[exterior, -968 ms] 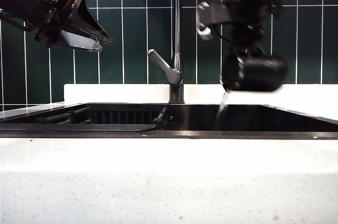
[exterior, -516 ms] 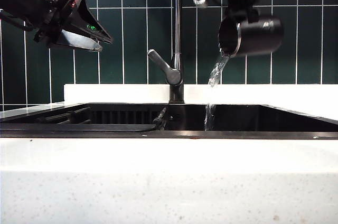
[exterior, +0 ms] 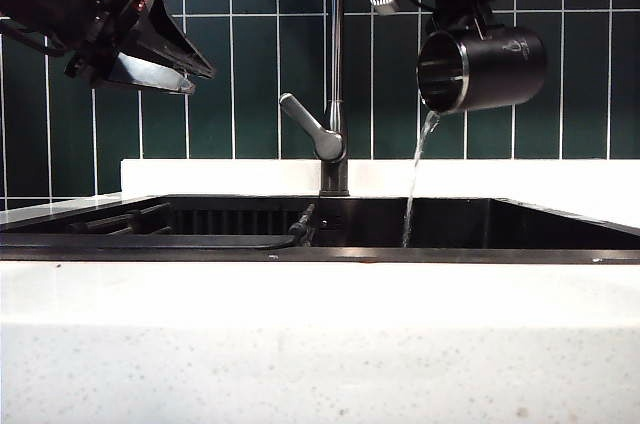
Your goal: Pick up the mug next to the sink, go to the faucet to get some water, pour the water into the sink, and finally put the mug back to its place.
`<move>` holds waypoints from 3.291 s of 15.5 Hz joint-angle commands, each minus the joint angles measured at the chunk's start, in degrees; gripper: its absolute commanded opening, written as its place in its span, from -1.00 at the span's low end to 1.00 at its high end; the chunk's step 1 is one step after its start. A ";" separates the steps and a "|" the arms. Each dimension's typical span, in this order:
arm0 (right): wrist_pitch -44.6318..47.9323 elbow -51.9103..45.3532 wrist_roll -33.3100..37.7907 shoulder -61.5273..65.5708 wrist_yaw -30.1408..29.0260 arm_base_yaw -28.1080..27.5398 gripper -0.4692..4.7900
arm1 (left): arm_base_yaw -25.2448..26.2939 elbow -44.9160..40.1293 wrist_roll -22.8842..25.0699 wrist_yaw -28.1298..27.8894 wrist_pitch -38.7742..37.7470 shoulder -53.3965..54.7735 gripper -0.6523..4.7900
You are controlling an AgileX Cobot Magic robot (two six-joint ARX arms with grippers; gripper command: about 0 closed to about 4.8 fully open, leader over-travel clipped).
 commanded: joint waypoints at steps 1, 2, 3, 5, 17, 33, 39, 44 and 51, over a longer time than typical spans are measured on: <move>-0.66 0.39 -0.37 -0.52 0.11 0.85 -0.83 | -0.04 -0.02 0.07 0.20 0.85 -0.33 0.01; -1.09 0.39 -0.33 -0.55 0.13 0.94 -0.83 | -0.04 -0.02 0.04 0.22 0.87 -0.33 0.01; -1.92 0.39 -0.26 -0.55 0.17 1.18 -0.83 | -0.04 -0.02 0.02 0.22 0.85 -0.33 0.01; -2.23 0.39 -0.22 -0.55 0.20 1.29 -0.83 | -0.04 -0.02 -0.13 0.24 0.72 -0.33 0.01; 1.25 0.39 57.99 -0.66 2.67 -14.16 -0.83 | -0.07 -0.02 -0.11 0.33 -1.99 -3.13 0.01; 21.31 -20.09 87.43 -0.61 -21.81 -30.56 -0.83 | -0.13 -0.04 2.49 -0.09 -2.89 -3.17 0.01; 34.67 -26.23 87.01 -0.63 -20.87 -30.88 -0.83 | -0.13 -0.04 2.89 -0.09 -3.15 -3.17 0.01; 36.15 -28.52 87.32 -0.68 -18.97 -30.88 -0.83 | -0.13 -0.04 2.86 -0.11 -3.17 -3.17 0.01; 33.88 -29.62 87.45 -1.55 -15.87 -30.88 -0.44 | -0.13 -0.04 2.86 0.33 -3.67 -3.17 0.01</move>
